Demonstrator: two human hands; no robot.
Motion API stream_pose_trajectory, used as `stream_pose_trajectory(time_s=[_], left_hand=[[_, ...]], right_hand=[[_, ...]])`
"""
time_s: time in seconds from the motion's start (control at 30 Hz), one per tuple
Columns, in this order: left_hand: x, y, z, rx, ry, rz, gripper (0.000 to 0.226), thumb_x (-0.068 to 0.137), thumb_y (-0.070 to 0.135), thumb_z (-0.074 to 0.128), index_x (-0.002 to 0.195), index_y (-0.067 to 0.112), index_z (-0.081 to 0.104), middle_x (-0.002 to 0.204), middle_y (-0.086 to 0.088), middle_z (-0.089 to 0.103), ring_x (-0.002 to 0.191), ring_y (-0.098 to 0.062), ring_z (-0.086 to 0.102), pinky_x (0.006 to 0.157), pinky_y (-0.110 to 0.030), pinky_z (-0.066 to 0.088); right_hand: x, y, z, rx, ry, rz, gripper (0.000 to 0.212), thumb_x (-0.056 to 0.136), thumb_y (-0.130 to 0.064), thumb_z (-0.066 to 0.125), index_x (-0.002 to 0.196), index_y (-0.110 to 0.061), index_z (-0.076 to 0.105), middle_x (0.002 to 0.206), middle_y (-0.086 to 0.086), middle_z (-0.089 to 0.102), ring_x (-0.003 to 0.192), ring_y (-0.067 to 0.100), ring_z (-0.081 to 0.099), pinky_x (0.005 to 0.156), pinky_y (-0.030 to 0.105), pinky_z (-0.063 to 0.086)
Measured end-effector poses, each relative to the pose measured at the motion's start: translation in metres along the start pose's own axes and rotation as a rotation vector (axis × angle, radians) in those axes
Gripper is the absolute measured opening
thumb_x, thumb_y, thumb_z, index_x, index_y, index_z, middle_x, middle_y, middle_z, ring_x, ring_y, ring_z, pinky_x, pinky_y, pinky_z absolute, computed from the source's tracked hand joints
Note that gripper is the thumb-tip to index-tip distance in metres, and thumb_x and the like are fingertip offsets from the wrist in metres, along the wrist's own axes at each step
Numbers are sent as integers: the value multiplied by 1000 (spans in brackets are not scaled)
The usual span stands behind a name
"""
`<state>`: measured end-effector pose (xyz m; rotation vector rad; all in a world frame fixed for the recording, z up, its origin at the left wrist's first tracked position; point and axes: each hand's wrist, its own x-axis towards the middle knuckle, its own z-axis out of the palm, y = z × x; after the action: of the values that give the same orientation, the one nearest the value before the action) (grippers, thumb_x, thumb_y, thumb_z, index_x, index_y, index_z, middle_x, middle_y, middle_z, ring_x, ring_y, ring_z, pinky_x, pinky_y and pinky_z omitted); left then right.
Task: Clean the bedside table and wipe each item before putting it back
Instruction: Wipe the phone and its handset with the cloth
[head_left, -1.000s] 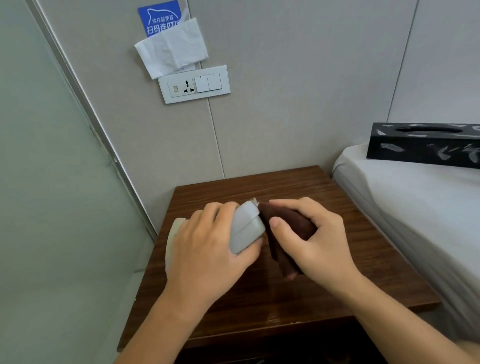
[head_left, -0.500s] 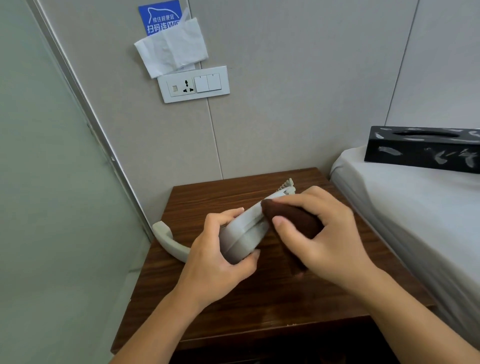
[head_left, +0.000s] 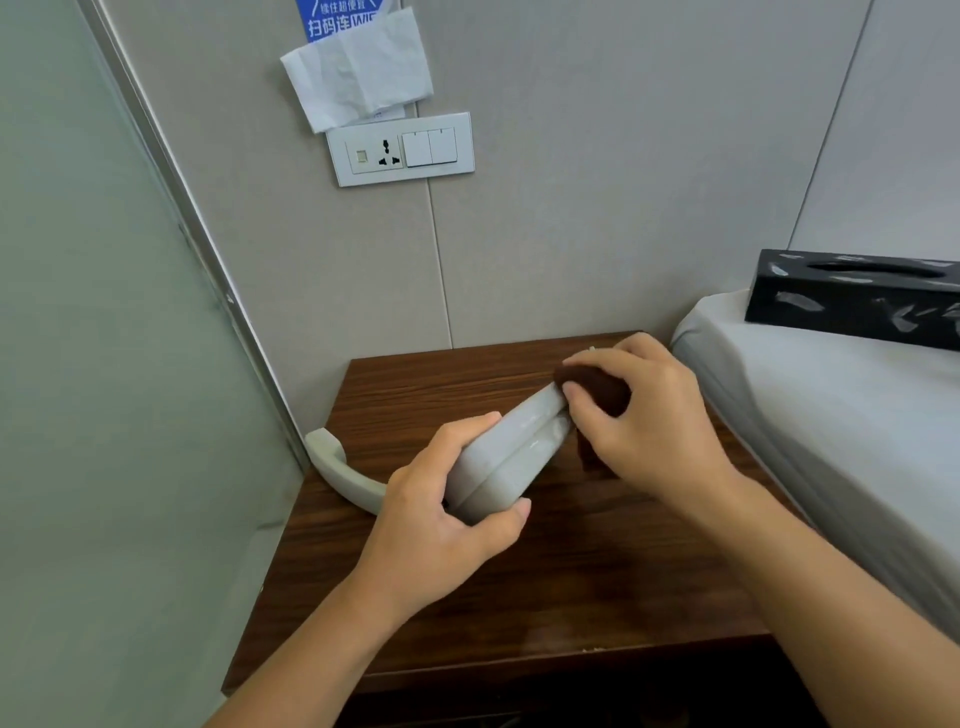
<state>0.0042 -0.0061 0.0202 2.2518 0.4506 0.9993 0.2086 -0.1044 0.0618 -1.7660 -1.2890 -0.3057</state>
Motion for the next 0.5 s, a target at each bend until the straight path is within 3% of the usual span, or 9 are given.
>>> stream_pose_trajectory(time_s=[0.17,0.23,0.37,0.5], left_hand=[[-4,-7,2,-107,5,8,78,75,12,88,137,42,52,123,19,64,105,-15,69,81,-30,60],[-4,-5,3,-101,16,20,76,76,13,90,136,42,52,123,21,63,107,-11,68,81,-24,59],[2,0,4,-79,37,-15,73,78,20,90,133,46,49,122,27,58,109,-7,65,78,-21,58],[-6,-4,2,-144,-19,-19,78,76,11,90,137,41,52,122,18,65,105,-14,69,82,-31,60]], right_hand=[[-42,-31,1,152,-153,-295,28,89,-33,73,116,-24,76,103,-7,56,93,6,59,80,15,48],[-33,-23,0,171,-131,-273,26,89,-31,74,114,-25,77,102,-9,58,95,4,60,82,15,48],[-7,-11,-1,60,-41,-123,21,89,-31,73,111,-28,76,101,-10,60,94,4,59,82,28,53],[-32,-36,-5,152,-260,-287,23,89,-33,72,110,-28,76,100,-10,58,93,7,61,80,24,52]])
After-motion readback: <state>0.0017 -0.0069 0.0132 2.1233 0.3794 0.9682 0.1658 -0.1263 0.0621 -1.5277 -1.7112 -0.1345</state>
